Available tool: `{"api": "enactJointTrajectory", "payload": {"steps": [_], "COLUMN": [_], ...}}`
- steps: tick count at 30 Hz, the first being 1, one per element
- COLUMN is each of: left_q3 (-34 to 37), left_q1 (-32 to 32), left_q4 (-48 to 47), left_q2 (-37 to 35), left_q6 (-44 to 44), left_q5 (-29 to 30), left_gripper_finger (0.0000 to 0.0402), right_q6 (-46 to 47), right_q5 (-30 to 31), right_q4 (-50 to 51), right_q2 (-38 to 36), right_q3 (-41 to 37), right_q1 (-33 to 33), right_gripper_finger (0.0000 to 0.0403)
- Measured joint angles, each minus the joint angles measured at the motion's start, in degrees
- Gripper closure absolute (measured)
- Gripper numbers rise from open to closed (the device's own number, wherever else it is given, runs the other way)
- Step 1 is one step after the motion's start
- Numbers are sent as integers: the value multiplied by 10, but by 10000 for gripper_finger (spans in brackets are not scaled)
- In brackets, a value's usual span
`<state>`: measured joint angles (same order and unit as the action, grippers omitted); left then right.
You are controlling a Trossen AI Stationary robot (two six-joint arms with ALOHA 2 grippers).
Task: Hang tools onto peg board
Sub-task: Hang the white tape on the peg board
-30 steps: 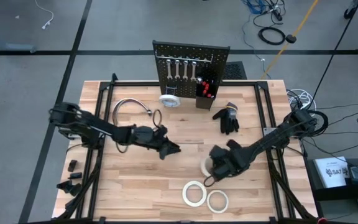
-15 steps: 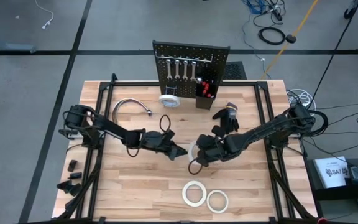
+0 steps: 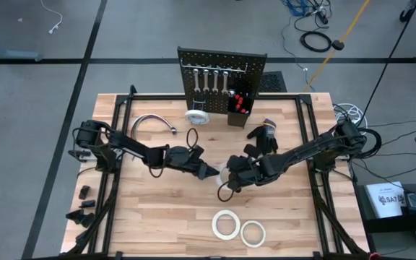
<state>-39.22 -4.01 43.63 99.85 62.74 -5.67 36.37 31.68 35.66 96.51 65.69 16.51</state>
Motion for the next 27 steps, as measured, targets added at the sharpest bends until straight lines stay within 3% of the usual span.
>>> {"api": "enactJointTrajectory", "payload": {"steps": [11, 14, 19, 21, 27], "left_q3": [1, 1, 1, 2, 3], "left_q1": [3, 3, 3, 3, 3], "left_q4": [-11, -9, -10, -10, -24], "left_q2": [1, 1, 1, 1, 2], "left_q6": [-24, -36, -70, -85, -115], "left_q5": [21, 29, 48, 53, 56], "left_gripper_finger": [239, 263, 341, 342, 342], "right_q6": [-26, -25, -26, -26, -33], "right_q5": [33, 31, 37, 37, 14], "right_q4": [-32, -31, -29, -29, -30], "right_q2": [0, 0, 0, 0, -4], "right_q3": [0, 0, 0, -1, -1], "right_q1": [-37, -38, -39, -39, -35], "right_gripper_finger": [342, 342, 342, 341, 256]}}
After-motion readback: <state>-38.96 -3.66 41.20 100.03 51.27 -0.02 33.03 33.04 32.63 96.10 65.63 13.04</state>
